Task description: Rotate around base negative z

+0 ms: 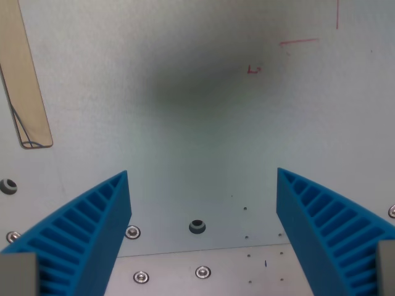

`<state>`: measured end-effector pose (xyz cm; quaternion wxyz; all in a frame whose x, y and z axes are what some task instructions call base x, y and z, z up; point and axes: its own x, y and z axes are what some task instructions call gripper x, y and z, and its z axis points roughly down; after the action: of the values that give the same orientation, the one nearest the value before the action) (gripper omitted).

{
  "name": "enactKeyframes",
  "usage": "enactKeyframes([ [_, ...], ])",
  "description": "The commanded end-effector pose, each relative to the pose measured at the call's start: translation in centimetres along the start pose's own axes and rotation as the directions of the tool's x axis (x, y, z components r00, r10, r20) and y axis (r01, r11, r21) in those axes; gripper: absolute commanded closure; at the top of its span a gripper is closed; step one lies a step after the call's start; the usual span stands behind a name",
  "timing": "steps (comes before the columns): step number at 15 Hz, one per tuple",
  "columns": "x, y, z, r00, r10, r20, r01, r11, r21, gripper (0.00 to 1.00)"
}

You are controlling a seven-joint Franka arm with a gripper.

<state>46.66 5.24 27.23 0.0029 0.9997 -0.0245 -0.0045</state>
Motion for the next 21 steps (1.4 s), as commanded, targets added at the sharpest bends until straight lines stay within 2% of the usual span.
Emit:
enactKeyframes([
  [1, 0.02, 0.02, -0.17, 1.000, 0.014, -0.004, -0.014, 1.000, 0.001, 0.00],
  [11, 0.02, 0.02, -0.17, 0.989, 0.147, -0.003, -0.147, 0.989, 0.002, 0.00],
  [21, 0.02, 0.02, -0.17, 0.961, 0.277, -0.002, -0.277, 0.961, 0.004, 0.00],
])
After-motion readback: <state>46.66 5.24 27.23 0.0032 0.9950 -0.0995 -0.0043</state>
